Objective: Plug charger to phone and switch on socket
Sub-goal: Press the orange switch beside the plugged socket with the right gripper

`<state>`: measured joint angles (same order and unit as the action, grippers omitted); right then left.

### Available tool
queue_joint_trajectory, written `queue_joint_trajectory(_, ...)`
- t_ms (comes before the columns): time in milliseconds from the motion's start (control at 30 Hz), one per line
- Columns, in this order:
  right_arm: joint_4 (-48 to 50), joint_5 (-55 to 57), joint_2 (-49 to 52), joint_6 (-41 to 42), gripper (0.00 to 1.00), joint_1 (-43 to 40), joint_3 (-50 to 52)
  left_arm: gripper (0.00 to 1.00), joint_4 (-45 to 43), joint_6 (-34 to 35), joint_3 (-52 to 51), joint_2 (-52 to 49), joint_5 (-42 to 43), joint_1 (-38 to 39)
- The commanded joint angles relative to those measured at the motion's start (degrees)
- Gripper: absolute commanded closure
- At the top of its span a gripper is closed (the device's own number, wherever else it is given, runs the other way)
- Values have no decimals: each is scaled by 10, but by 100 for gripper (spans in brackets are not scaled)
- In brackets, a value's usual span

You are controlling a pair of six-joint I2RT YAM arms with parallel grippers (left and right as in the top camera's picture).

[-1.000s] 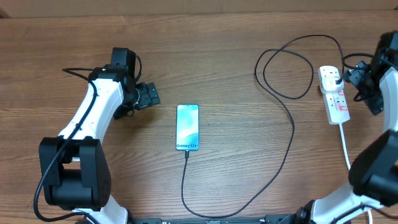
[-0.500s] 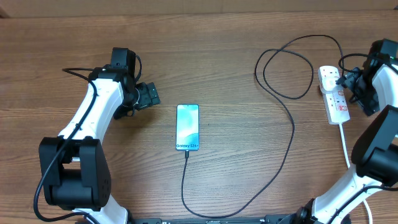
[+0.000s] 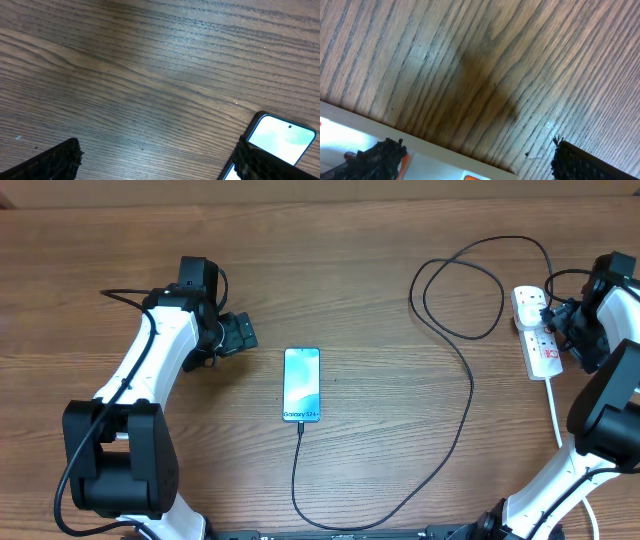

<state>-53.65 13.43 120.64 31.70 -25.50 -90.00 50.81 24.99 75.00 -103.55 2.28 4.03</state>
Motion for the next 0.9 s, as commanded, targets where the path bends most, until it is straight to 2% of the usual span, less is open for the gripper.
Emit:
queue_joint_trajectory(0, 1, -60, 9, -3, 0, 10, 1, 0, -1, -6, 9, -7, -6, 1)
queue_joint_trajectory(400, 4, -123, 9, -40, 0, 10, 1, 0, -1, -6, 9, -7, -6, 1)
queue_joint_trajectory(867, -23, -146, 9, -67, 0, 10, 4, 0, -1, -6, 9, -7, -6, 1)
